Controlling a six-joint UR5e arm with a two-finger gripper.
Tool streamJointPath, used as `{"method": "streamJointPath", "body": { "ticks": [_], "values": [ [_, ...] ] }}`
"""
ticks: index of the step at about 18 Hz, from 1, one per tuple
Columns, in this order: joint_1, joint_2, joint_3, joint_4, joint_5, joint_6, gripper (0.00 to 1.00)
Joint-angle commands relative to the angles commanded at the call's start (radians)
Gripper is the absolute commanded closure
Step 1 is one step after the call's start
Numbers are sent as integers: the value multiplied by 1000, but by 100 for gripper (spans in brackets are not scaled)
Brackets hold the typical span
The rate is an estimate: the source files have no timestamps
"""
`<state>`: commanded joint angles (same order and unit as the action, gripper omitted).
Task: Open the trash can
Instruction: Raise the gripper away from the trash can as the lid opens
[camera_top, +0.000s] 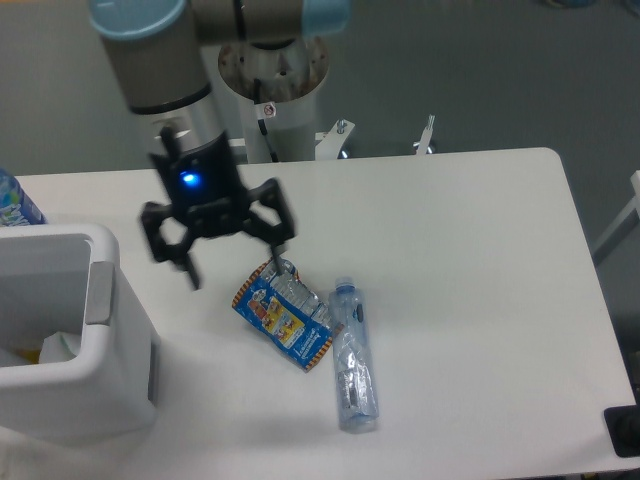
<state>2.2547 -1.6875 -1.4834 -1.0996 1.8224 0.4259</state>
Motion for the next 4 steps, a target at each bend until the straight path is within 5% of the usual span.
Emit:
{"method": "streamJointPath", "body": {
  "ticks": [4],
  "values": [
    [87,26,-2,-34,-3,180,0]
  ]
}}
